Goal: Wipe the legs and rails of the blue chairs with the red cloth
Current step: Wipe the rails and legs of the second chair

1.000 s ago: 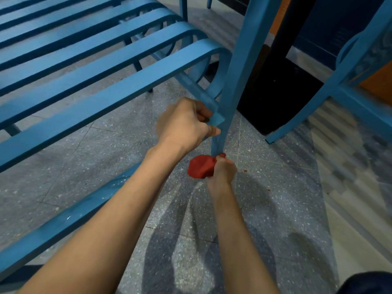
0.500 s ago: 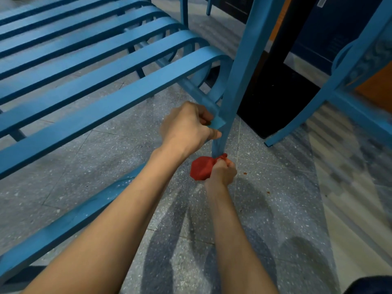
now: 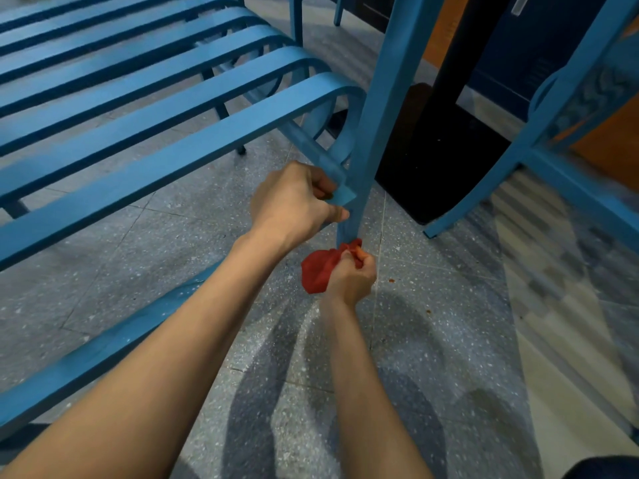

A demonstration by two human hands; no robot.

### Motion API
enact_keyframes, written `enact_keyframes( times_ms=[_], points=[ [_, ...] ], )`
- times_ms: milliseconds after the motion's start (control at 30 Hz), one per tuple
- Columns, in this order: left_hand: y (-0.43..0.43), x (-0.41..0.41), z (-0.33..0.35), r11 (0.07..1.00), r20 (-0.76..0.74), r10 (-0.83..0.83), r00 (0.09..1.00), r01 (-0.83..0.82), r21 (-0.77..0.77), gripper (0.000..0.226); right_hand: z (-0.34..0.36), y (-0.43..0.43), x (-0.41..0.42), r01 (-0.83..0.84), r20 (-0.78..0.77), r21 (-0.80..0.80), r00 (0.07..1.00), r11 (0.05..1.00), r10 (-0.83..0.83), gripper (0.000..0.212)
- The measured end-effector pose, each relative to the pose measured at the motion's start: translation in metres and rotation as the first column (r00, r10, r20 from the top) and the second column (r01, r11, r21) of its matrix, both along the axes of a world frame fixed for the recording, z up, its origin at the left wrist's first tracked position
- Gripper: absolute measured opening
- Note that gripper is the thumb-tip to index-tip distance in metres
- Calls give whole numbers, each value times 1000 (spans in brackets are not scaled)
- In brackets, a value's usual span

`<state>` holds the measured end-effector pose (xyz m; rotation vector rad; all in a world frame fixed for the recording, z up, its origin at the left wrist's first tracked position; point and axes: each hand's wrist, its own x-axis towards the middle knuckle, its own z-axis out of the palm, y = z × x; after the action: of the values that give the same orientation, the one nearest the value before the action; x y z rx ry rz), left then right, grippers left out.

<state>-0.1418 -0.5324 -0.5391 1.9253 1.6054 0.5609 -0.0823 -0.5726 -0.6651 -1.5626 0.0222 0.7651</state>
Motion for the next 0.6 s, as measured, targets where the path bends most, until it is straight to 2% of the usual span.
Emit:
enact_keyframes(
  times_ms=[133,300,367,467,600],
  points=[
    [1,0,-1,1000,0,7,1000,-7,-6,42,15,2,8,-20,43,16,999,1000,19,14],
    [2,0,-1,1000,-10,1,1000,-1,-9,42,43,-7,-5,-43,201,254,980,966,-10,18],
    [2,0,-1,1000,-16,-6,1000,6,-4,41,43,-13,-11,-88,248,298,969,951,12,25],
    [2,0,0,1000,-18,-9,1000,8,-12,41,31,-17,-11,-114,238,239,970,964,55,23],
    [2,1,0,1000,-14,-2,1000,2,-24,43,20,-11,-2,-38,148,106,989,994,22,16]
  ],
)
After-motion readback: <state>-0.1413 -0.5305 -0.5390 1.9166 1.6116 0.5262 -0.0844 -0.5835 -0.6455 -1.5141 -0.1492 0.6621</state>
